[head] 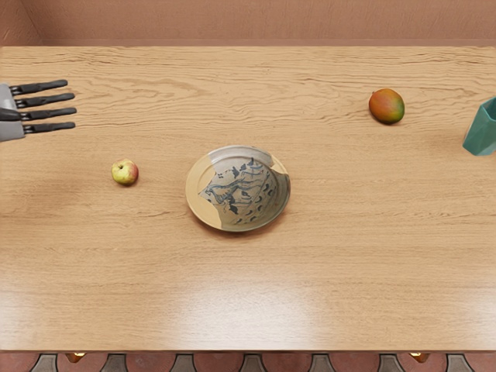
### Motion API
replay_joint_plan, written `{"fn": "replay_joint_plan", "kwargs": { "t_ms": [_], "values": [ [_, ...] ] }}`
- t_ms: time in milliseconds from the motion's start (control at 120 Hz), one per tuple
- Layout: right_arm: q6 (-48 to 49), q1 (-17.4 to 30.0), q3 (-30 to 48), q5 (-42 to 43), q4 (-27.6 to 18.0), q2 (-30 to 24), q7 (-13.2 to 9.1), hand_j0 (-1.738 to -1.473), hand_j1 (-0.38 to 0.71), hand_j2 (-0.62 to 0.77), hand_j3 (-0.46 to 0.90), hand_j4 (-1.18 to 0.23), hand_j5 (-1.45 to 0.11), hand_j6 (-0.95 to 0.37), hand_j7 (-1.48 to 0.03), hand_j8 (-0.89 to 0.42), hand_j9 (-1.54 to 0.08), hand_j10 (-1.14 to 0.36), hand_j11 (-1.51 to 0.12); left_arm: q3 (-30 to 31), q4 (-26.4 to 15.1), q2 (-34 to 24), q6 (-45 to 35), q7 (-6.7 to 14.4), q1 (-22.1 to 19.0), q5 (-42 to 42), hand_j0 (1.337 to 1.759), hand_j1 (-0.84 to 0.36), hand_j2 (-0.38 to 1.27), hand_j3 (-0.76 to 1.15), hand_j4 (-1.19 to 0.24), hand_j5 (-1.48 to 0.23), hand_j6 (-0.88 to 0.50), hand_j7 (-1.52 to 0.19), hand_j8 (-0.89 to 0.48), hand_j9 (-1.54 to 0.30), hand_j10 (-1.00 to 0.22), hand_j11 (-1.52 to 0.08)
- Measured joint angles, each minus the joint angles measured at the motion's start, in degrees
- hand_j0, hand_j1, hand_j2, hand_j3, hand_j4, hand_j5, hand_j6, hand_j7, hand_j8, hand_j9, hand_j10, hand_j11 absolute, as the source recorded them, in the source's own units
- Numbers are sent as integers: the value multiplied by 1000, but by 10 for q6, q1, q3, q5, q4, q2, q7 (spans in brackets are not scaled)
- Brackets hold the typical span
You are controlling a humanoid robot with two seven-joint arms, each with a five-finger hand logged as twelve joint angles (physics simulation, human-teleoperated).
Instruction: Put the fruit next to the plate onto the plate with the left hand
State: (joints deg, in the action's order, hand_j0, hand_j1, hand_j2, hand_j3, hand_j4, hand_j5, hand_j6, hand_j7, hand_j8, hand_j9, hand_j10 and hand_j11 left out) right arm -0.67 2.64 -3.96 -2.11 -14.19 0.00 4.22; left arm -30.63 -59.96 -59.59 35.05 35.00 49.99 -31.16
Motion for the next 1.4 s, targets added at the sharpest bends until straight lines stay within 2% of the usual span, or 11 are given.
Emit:
{"fn": "replay_joint_plan", "kwargs": {
  "t_ms": [100, 167, 217, 333, 400, 583, 692, 767, 867, 1008, 1400],
  "values": [
    [0, 0, 0, 0, -1, 0, 0, -1658, -335, -2, 0, -11, -15, -11, -15, -11, -15, -11, -15, 1, 0, 2, 0, 0, 0, 0, 1658, 334, 2, 0, -6, -14, -4, -15, -5, -15, -7, -15],
    [0, 0, 0, 0, -1, 0, 0, -1658, -335, -2, 0, -11, -15, -11, -15, -11, -15, -11, -15, 2, 0, 36, 0, 0, 9, 38, 1658, 334, 2, 0, -6, -14, -5, -15, -5, -15, -7, -15],
    [0, 0, 0, 0, -1, 0, 0, -1658, -335, -2, 0, -11, -15, -11, -15, -11, -15, -11, -15, 0, 0, 77, 0, 0, 17, 107, 1658, 333, 2, 0, -7, -15, -6, -16, -6, -16, -8, -16],
    [0, 0, 0, 0, -1, 0, 0, -1658, -335, -2, 0, -11, -15, -11, -15, -11, -15, -11, -15, -2, -8, 111, 0, 0, 109, 277, 1658, 321, 4, 0, -18, -29, -17, -29, -17, -29, -19, -29],
    [0, 0, 0, 0, 0, 0, 0, -1658, -335, -2, 0, -11, -15, -11, -15, -11, -15, -11, -15, 0, -30, 148, -8, 0, 116, 397, 1658, 318, 4, 0, -23, -33, -22, -33, -23, -33, -23, -33],
    [0, 0, 0, 0, 0, 0, 0, -1658, -335, -2, 0, -11, -15, -11, -15, -11, -15, -11, -15, 21, -160, 168, -220, 0, 108, 727, 1658, 312, 6, 0, -31, -40, -31, -40, -31, -40, -31, -40],
    [0, -1, 0, 0, 0, 0, 0, -1658, -335, -2, 0, -11, -15, -11, -15, -11, -15, -11, -15, 82, -191, 214, -343, 0, 107, 914, 1658, 311, 7, 0, -34, -42, -34, -42, -34, -42, -33, -42],
    [0, -1, 0, 0, 0, 0, 0, -1658, -335, -2, 0, -11, -15, -11, -15, -11, -15, -11, -15, 137, -199, 229, -387, 0, 113, 999, 1658, 312, 8, 0, -35, -42, -35, -42, -35, -42, -34, -42],
    [0, 0, 0, 0, 0, 0, 0, -1658, -335, -2, 0, -11, -15, -11, -15, -11, -15, -11, -15, 197, -202, 244, -411, 0, 109, 1050, 1658, 312, 8, 0, -35, -42, -37, -42, -36, -42, -35, -42],
    [0, -1, 0, 0, 0, 0, 0, -1658, -335, -2, 0, -11, -15, -11, -15, -11, -15, -11, -15, 226, -200, 255, -421, 0, 105, 1071, 1658, 295, 12, 0, -51, -62, -53, -62, -52, -62, -51, -61],
    [0, -1, 0, 0, 0, 0, 0, -1658, -335, -2, 0, -11, -15, -11, -15, -11, -15, -11, -15, 232, -188, 258, -430, 0, 77, 1071, 1658, -20, 66, 0, -315, -404, -316, -404, -316, -403, -314, -403]
  ]
}}
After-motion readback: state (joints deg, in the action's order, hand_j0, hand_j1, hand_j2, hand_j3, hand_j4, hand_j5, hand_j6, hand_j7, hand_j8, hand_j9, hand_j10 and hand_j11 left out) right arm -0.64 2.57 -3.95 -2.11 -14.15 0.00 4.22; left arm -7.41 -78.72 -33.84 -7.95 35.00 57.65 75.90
